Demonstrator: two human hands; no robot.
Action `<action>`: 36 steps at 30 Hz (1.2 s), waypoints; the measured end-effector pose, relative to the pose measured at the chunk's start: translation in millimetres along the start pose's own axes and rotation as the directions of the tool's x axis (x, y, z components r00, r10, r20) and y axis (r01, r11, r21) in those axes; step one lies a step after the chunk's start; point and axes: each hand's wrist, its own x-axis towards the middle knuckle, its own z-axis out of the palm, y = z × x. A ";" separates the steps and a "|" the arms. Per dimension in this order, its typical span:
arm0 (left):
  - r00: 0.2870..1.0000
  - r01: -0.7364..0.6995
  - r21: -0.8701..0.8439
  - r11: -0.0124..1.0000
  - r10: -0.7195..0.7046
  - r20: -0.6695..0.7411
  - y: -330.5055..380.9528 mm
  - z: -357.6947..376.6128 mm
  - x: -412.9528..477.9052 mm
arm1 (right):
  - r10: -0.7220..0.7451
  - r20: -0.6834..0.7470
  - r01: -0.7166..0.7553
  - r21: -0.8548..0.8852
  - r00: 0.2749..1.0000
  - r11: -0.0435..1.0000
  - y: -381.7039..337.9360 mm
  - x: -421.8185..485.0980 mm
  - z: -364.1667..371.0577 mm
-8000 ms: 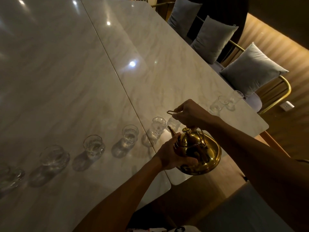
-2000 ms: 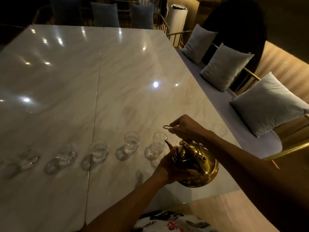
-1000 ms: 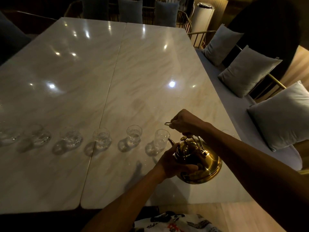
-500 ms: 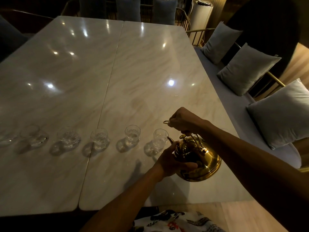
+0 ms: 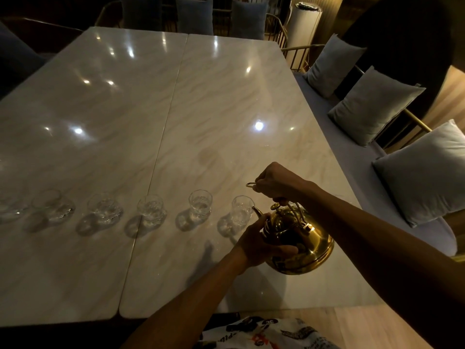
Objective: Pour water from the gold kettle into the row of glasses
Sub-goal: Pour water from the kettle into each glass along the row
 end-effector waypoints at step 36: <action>0.996 0.008 0.011 1.000 -0.007 -0.091 -1.1 14.0 -4.0 | -0.067 0.000 0.067 -0.010 0.998 0.998 6.8 -12.0 -4.0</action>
